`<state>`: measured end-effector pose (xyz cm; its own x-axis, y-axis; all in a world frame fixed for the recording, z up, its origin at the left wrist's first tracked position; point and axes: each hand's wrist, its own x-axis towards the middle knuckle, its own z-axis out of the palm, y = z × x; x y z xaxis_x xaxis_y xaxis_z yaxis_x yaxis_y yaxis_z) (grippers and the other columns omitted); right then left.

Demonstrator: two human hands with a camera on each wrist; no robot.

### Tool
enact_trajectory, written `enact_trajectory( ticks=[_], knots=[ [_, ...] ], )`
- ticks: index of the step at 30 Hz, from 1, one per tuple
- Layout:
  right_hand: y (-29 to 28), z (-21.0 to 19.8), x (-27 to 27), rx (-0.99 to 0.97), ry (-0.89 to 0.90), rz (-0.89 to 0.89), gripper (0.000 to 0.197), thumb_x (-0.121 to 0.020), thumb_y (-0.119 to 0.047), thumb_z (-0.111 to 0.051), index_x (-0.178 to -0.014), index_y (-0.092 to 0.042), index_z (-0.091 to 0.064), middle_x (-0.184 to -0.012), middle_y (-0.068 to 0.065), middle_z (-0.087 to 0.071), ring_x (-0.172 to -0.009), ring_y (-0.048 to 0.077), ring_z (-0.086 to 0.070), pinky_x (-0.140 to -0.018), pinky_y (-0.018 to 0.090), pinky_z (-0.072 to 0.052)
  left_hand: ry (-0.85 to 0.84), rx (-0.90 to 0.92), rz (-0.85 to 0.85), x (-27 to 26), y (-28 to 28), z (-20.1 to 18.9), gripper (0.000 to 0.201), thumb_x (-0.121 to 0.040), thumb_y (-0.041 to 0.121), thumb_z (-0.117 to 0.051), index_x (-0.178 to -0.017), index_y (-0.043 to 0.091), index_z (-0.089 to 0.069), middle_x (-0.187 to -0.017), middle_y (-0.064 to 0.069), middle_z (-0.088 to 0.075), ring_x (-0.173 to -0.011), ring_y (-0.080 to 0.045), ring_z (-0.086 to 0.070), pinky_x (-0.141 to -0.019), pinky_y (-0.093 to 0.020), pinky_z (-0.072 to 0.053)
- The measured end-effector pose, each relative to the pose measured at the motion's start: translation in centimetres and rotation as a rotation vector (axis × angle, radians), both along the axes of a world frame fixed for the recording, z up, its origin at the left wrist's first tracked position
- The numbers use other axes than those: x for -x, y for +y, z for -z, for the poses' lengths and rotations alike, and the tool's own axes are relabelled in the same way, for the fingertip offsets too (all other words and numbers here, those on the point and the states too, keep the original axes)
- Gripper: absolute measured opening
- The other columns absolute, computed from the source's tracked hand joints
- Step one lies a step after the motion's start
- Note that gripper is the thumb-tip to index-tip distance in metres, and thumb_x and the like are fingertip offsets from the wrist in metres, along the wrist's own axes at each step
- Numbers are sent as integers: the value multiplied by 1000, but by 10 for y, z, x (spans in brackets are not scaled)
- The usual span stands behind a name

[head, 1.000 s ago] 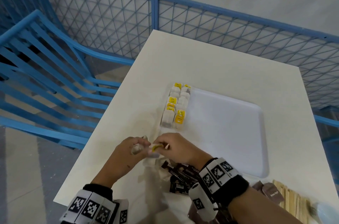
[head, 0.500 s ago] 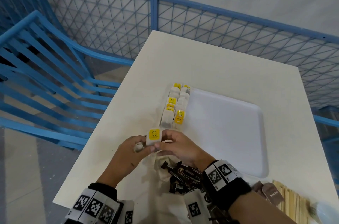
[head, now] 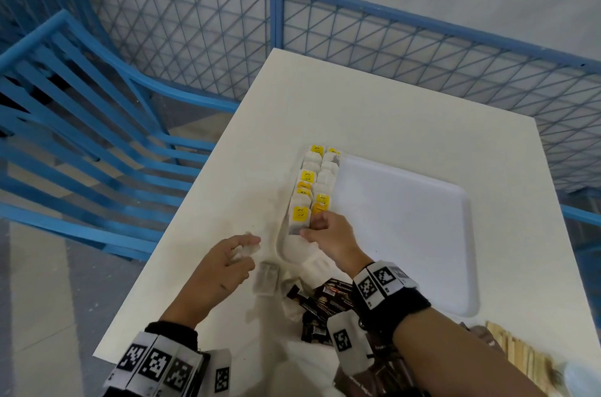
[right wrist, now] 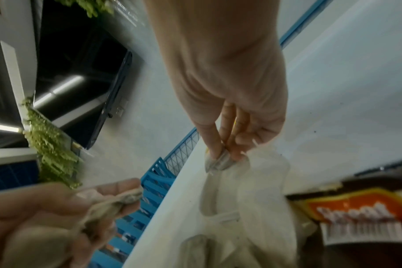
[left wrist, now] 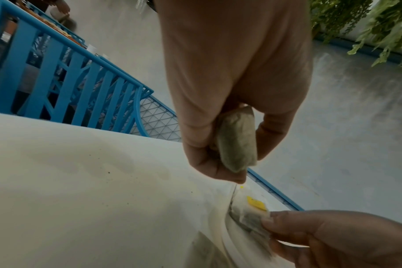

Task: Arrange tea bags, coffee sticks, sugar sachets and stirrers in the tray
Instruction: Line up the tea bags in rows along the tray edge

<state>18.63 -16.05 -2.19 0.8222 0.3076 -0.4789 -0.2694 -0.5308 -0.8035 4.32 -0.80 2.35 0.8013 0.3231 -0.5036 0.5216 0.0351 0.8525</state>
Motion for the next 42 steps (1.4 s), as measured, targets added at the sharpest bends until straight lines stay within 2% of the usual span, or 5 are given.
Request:
enact_trajectory(
  ticks=[9,16,28,36,42],
  knots=[
    [13,8,-1,83,-97,15,31,-69,-10,-79,-77,-15,-50,-79,11,-66,-72,21,-59,-75,33,-51,54,100,4,0,-7,-2,26,-93,3,-48,-108,19,-61,-92,-6,-58,-78,-12,-59,-64,-12,-52],
    [12,3,0,87,-157,-14,37,-73,-10,-75,-91,-10,-43,-76,7,-61,-68,19,-56,-60,24,-46,9,137,16,-1,-8,-6,25,-93,3,-49,-111,16,-60,-85,-8,-58,-65,-5,-62,-60,-12,-50],
    [-39,-17,18,486,-90,-553,42,-77,-41,-70,-105,-12,-61,-100,1,-49,-102,19,-51,-81,25,-42,-13,51,93,0,-10,-9,22,-89,5,-54,-104,18,-64,-98,-6,-59,-75,-16,-57,-61,-14,-50],
    [-35,-47,32,-15,174,-340,21,-85,-13,-65,-98,-10,-48,-69,0,-55,-46,1,-56,-47,13,-42,-73,-171,210,-5,-23,-7,16,-75,19,-72,-79,34,-68,-100,3,-63,-81,-6,-57,-68,-12,-43],
    [-26,-60,40,-222,283,-301,24,-85,-11,-65,-103,-12,-49,-68,-1,-56,-54,7,-57,-51,17,-40,-166,-354,244,-9,-36,-7,35,-61,20,-87,-77,37,-60,-93,3,-58,-90,2,-53,-69,-7,-42]
  ],
)
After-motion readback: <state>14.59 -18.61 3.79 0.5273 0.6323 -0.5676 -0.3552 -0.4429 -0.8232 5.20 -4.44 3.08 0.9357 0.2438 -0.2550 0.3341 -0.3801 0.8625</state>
